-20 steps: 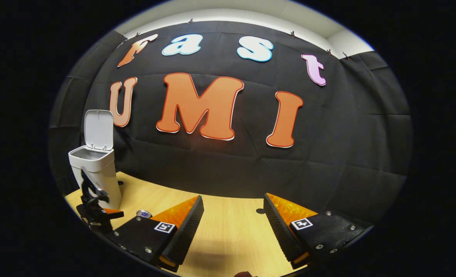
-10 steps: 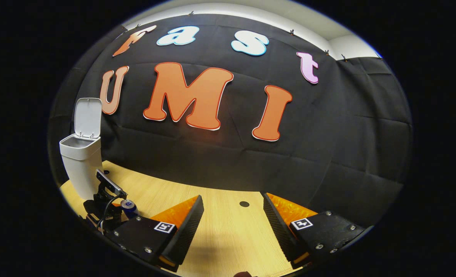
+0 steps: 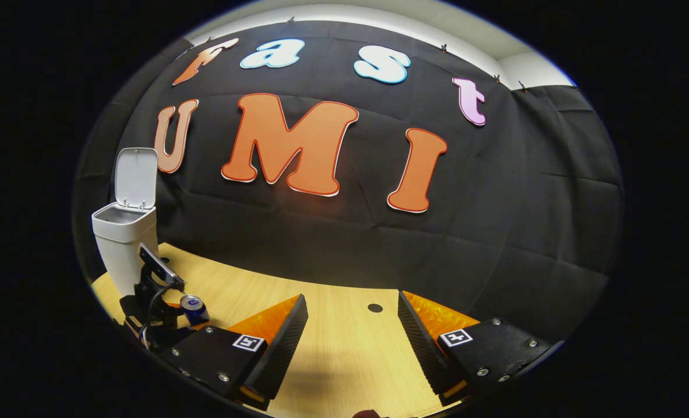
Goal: Press the lid of the desktop garbage bin to open it, pick up the crumpled paper on the desktop and throw it into the bin, then pick up the pop can on the desktop and drop it into the bin, and finally close the garbage bin lid.
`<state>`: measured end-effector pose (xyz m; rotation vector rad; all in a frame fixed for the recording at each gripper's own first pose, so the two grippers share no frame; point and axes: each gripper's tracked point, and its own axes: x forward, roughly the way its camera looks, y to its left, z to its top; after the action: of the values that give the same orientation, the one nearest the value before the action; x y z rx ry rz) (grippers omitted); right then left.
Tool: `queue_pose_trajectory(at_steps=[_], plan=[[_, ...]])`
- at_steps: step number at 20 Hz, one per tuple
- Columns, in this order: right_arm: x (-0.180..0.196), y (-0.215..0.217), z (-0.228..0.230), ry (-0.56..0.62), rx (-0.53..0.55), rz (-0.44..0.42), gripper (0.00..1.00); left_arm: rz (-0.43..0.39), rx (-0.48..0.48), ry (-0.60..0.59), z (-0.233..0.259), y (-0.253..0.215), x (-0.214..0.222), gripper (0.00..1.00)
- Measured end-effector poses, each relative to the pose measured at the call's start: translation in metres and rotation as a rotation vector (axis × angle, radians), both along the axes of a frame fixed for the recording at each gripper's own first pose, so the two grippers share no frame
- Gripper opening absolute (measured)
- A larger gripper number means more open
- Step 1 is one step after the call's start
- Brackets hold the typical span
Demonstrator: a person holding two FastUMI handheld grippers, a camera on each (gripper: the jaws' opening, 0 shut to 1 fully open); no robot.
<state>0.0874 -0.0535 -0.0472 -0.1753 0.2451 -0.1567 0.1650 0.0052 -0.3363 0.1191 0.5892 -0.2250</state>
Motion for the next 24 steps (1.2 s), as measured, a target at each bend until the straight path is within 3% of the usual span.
queue_pose_trajectory(at_steps=[3,5,13,24], plan=[[0.002,0.006,0.000,-0.011,0.018,0.021,0.94,0.025,-0.025,-0.056,0.050,0.012,-0.007,0.75],[0.004,0.011,-0.001,-0.019,0.035,0.037,0.94,0.057,-0.043,-0.115,0.086,0.022,-0.013,0.80],[0.012,0.024,-0.002,-0.053,0.095,0.095,0.94,0.201,-0.040,-0.247,0.198,0.078,-0.043,0.78],[0.008,0.031,-0.003,-0.065,0.103,0.135,0.94,0.369,0.012,-0.293,0.275,0.159,-0.070,0.78]])
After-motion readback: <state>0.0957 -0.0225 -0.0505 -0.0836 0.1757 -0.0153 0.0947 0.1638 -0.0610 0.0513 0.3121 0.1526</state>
